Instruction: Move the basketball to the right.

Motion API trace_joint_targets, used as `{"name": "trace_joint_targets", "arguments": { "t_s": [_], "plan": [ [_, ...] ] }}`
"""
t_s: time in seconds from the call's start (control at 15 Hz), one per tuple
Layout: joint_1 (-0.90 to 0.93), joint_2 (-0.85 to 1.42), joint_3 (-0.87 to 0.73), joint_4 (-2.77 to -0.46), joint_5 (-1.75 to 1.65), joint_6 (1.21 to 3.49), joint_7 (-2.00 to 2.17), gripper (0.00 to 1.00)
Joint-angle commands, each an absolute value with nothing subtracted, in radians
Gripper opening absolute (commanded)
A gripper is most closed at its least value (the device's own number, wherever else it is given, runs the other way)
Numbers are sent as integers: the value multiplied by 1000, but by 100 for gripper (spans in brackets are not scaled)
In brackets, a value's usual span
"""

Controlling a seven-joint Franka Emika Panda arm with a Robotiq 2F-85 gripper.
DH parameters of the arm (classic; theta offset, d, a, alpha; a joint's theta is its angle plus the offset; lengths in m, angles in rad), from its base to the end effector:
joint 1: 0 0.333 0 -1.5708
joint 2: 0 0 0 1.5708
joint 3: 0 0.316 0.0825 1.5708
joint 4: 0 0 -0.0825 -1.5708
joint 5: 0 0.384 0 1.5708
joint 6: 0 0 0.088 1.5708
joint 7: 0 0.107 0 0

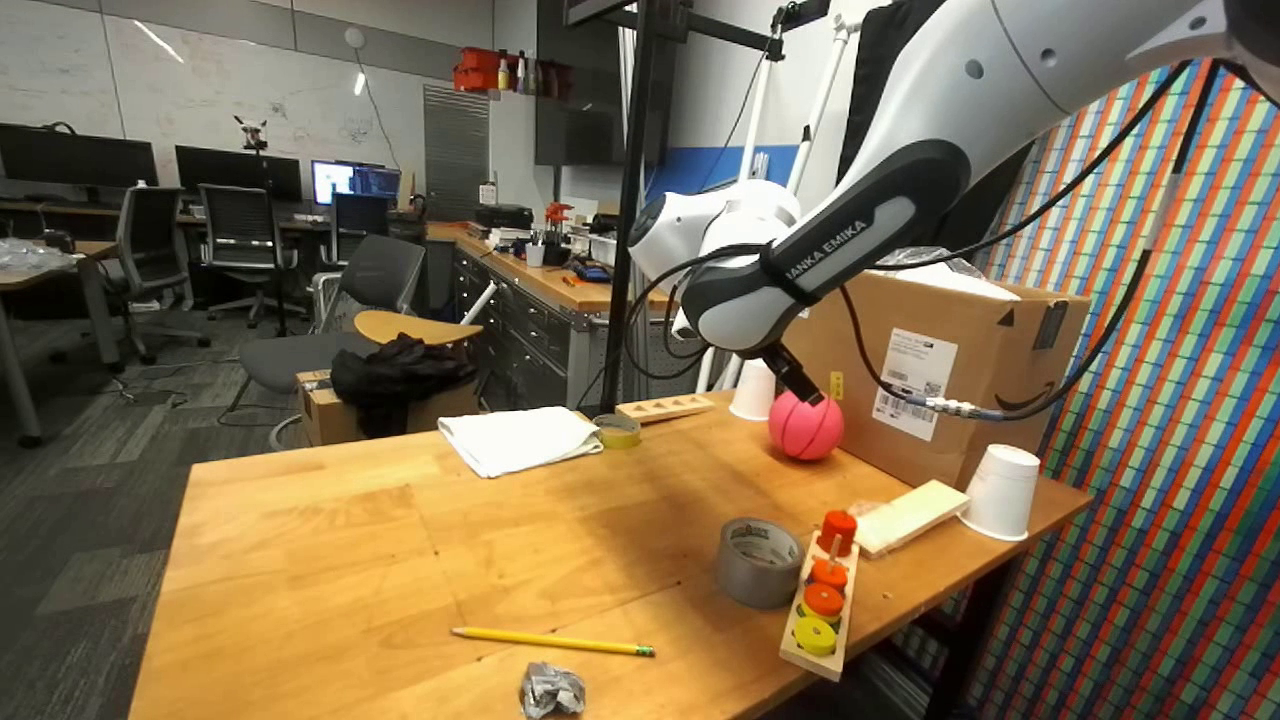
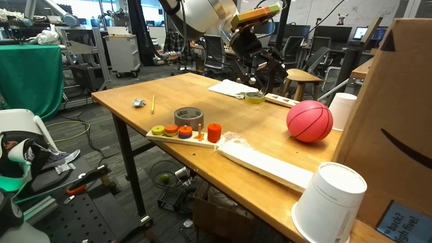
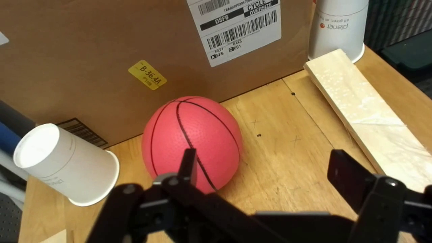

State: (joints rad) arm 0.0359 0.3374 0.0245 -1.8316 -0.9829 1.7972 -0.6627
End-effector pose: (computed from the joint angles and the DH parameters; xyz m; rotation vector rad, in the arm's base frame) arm 0.6136 -0.0344 0.3547 1.9202 1.2471 -0.7273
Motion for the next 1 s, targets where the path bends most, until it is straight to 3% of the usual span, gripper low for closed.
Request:
{"name": "trace_joint_targets", "arguments": {
  "t_s": [0.0,0.4,0.93],
  "plan": [
    [28,374,41,-1832,-1004,1818,-702,100],
    [-18,477,18,-1801,-1094,2105,-804,100],
    [-55,630,-73,-1607,-1216,1957,-801,100]
  ]
}}
